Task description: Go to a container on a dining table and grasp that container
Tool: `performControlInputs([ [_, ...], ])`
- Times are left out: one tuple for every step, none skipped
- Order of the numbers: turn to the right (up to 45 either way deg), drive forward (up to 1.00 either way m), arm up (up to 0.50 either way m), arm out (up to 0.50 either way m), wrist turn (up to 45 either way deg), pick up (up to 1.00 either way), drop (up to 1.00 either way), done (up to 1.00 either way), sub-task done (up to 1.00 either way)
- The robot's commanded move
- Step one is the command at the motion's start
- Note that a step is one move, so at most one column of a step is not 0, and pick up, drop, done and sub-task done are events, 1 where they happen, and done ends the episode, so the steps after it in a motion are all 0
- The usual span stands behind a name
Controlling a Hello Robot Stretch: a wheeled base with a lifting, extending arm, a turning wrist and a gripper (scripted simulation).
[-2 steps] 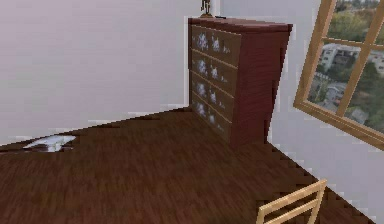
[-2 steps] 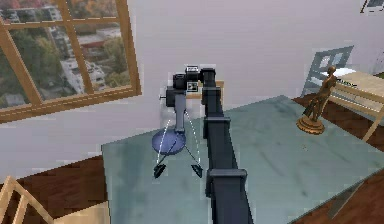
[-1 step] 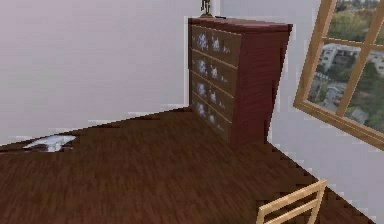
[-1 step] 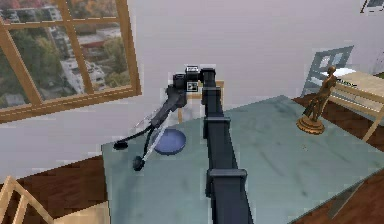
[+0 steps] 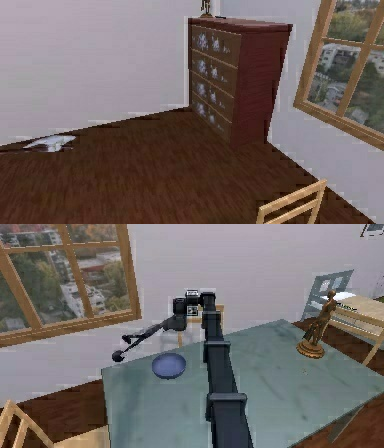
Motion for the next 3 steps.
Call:
performControlInputs([
  [0.0, 0.0, 0.0, 0.0, 45.0, 0.0, 0.0, 0.0, 0.0],
  [0.0, 0.0, 0.0, 0.0, 18.0, 0.0, 0.0, 0.0, 0.0],
  [0.0, 0.0, -0.3, 0.0, 0.0, 0.0, 0.0, 0.0, 0.0],
])
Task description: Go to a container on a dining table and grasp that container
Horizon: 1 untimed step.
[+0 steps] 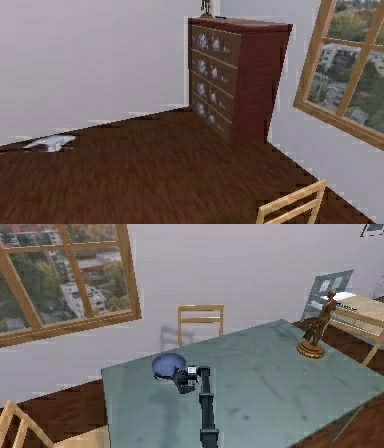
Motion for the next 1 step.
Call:
performControlInputs([
  [0.0, 0.0, 0.0, 0.0, 0.0, 1.0, 0.0, 0.0, 0.0],
])
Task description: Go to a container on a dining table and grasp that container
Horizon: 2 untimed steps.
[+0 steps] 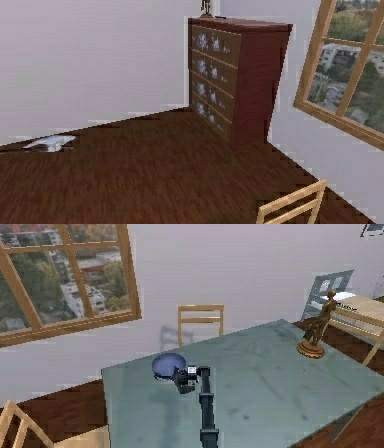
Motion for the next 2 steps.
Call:
performControlInputs([
  [0.0, 0.0, 0.1, 0.0, 0.0, 0.0, 0.0, 0.0, 0.0],
  [0.0, 0.0, 0.0, 0.0, 0.0, 0.0, 0.0, 1.0, 0.0],
])
